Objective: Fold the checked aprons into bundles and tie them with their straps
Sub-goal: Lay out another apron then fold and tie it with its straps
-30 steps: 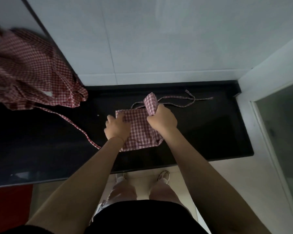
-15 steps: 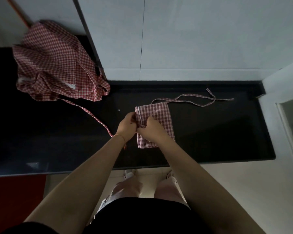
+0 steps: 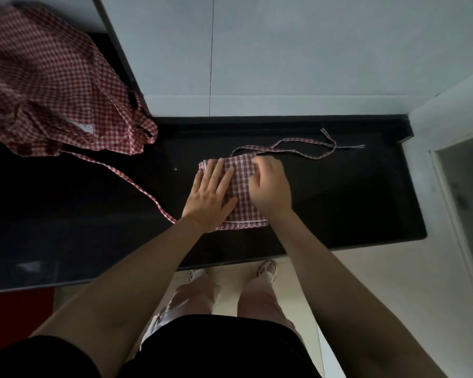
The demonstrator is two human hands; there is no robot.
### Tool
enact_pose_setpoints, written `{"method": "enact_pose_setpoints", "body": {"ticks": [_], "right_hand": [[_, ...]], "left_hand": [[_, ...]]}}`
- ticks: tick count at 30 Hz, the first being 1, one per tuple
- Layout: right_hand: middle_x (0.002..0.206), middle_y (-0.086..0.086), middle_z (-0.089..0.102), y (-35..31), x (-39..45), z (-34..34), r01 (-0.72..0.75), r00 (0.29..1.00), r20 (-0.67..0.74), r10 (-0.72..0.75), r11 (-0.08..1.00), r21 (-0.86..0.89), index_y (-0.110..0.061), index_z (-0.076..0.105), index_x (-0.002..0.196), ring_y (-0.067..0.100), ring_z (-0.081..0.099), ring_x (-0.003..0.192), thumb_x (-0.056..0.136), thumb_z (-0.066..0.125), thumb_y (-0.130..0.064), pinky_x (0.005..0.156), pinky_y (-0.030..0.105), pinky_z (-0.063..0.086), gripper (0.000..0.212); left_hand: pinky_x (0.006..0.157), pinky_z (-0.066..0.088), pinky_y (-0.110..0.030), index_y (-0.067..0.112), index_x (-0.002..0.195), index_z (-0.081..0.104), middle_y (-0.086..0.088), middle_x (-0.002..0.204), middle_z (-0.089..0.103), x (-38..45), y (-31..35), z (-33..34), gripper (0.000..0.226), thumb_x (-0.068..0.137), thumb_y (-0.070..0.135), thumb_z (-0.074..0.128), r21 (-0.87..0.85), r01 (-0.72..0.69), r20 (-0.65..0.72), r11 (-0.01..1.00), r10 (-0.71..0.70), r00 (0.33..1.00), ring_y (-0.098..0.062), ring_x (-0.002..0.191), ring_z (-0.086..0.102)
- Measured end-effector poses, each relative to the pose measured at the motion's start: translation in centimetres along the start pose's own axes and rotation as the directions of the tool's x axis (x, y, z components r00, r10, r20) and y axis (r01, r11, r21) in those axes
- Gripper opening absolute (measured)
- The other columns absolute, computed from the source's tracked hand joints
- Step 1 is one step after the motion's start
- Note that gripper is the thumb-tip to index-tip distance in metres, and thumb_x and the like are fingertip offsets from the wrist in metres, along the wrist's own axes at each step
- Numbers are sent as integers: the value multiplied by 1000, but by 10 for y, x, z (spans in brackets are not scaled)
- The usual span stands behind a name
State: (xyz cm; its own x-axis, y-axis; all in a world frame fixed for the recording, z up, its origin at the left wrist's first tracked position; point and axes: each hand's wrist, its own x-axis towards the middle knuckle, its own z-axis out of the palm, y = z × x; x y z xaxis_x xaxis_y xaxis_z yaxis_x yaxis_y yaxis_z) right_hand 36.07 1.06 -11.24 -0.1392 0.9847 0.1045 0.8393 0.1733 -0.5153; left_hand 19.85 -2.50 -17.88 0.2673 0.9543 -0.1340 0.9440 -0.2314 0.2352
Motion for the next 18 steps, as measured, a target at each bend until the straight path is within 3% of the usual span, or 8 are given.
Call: {"method": "enact_pose_setpoints", "body": {"ticks": [1,3,6,10,12,14,16,18], "right_hand": [[125,11,60,2,-4,13,99,995,8,-99,993,-63,-5,58,125,23,54,122,97,42,-14,100,40,49,34],[154,13,40,9,-13,39,169,976,170,-135,964,-205,-5,42,146,27,29,147,104,29,-25,117,45,32,49],[166,5,10,27,-24,59,126,956,294,-24,933,-336,-14,16,158,20,2,153,105,15,-39,123,47,17,58],[167,1,-1,32,-22,68,131,941,337,-28,949,-288,-17,4,159,15,-8,153,105,14,-43,125,45,8,61],[167,3,-2,33,-21,70,122,944,328,-21,949,-290,-16,3,159,16,-8,153,104,15,-45,125,44,6,63],[166,9,1,32,-24,68,-49,958,260,119,964,-262,-12,5,159,23,-2,153,103,19,-49,124,45,7,68],[162,17,20,25,-28,64,-257,943,147,297,935,-243,-5,16,156,30,19,150,102,29,-51,121,46,22,73],[142,18,47,17,-27,59,-334,932,77,354,921,-201,-3,35,147,29,48,129,98,45,-47,105,42,43,66]], "left_hand": [[124,2,-48,22,158,-5,-10,165,-12,-1,-1,2,71,99,57,14,17,-3,-8,1000,3,1000,-28,151,-15],[123,1,-50,25,157,-8,-9,164,-15,-2,-4,6,70,98,57,12,43,-7,7,999,7,1000,-28,151,-17],[123,3,-53,26,157,-8,-8,164,-19,-3,-8,13,69,98,56,11,63,-7,42,998,4,999,-25,150,-20],[123,1,-50,26,156,-13,-9,163,-21,-6,-14,17,70,98,54,12,48,12,60,999,-15,998,-24,149,-22],[123,0,-49,25,156,-14,-10,162,-22,-6,-13,18,70,98,55,12,51,15,58,999,-18,998,-25,149,-23],[123,-1,-49,25,156,-16,-11,162,-23,-6,-12,17,71,98,55,12,46,16,63,999,-19,998,-25,149,-23],[123,-1,-48,24,156,-17,-12,161,-25,-7,-13,18,72,97,54,12,47,32,60,998,-35,998,-26,149,-23],[123,-1,-48,24,155,-19,-12,161,-25,-6,-13,17,72,97,55,13,38,36,53,999,-38,998,-26,149,-23]]}}
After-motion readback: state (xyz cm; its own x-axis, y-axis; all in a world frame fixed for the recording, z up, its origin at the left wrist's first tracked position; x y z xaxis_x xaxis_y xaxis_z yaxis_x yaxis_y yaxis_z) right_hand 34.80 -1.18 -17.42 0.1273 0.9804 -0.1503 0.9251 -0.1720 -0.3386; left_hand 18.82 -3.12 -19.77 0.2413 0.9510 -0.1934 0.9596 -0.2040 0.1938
